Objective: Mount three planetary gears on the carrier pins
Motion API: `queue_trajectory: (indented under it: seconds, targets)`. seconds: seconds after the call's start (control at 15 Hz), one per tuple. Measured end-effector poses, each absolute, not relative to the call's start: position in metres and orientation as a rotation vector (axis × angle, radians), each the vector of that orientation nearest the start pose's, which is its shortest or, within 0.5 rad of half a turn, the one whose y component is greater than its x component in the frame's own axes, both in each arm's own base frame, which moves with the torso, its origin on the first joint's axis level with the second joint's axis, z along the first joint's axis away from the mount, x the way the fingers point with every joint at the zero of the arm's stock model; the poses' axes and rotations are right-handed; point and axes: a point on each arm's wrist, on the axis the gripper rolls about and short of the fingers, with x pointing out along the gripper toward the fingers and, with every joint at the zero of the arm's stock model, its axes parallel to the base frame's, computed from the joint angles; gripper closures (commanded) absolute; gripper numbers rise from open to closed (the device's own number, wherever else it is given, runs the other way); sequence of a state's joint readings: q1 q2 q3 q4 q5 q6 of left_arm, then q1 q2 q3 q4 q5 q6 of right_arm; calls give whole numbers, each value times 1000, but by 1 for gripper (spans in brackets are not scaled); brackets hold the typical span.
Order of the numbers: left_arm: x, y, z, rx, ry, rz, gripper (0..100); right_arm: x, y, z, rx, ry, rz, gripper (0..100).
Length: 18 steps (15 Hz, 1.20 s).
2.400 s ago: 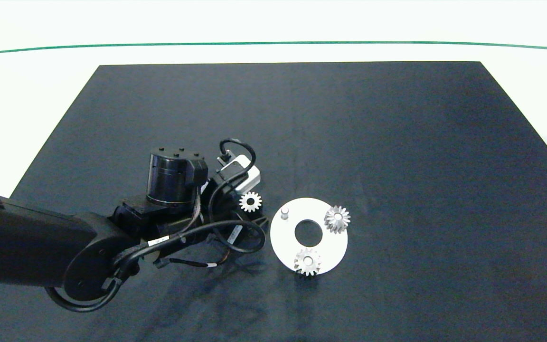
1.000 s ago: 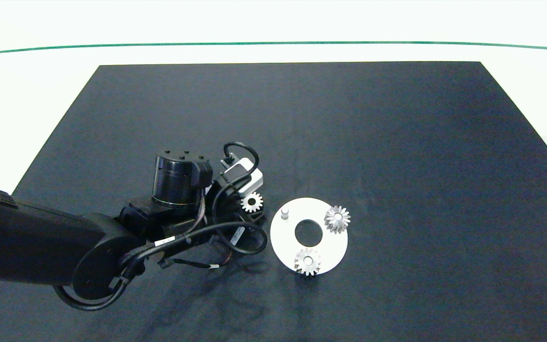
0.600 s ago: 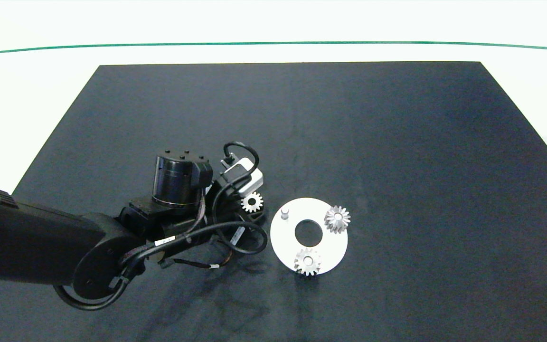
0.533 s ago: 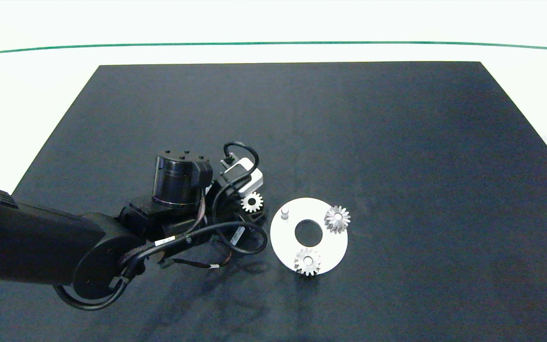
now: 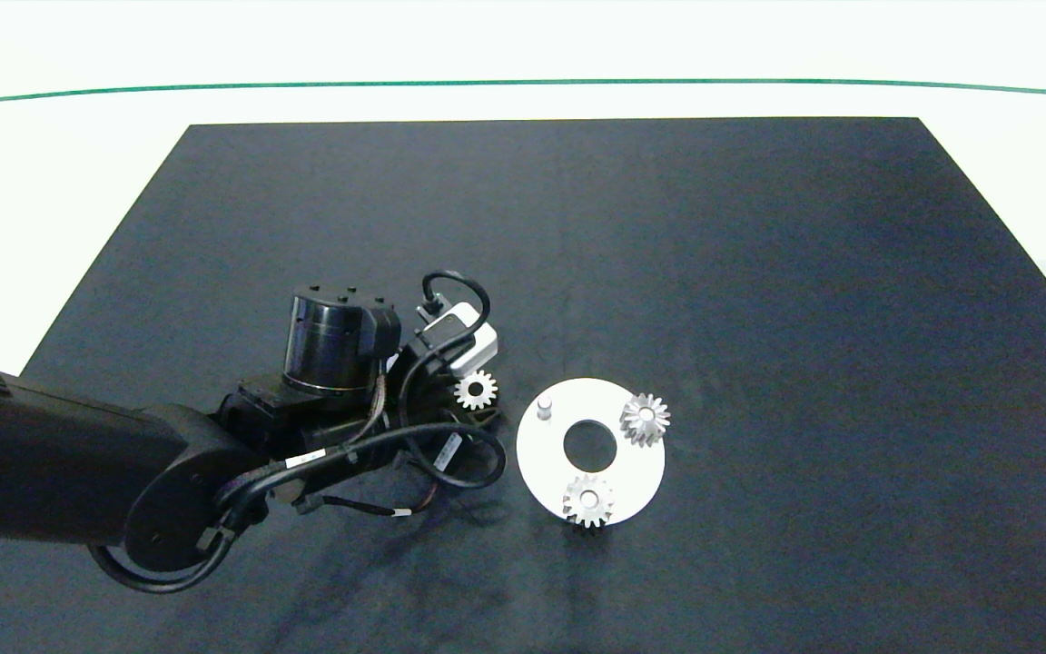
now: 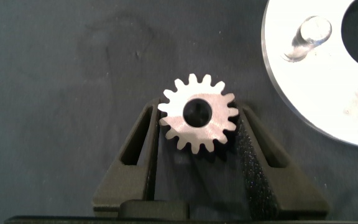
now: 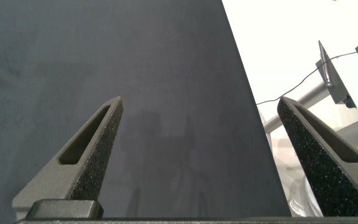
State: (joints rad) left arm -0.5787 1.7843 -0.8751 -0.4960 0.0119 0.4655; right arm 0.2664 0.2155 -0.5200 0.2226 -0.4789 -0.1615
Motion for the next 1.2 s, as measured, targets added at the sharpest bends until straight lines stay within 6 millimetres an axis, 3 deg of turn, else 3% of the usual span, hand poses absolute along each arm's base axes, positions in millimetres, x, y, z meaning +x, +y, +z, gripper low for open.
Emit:
queue_trajectory:
  seconds: [0.6, 0.8, 1.2]
  targets:
    - [248, -173, 182, 567, 255, -669, 87, -45, -23, 198, -129, -64, -218, 0]
    - [235, -181, 190, 564, 235, -707, 87, -45, -23, 199, -130, -63, -218, 0]
    - [231, -200, 192, 573, 223, -745, 87, -45, -23, 199, -131, -60, -223, 0]
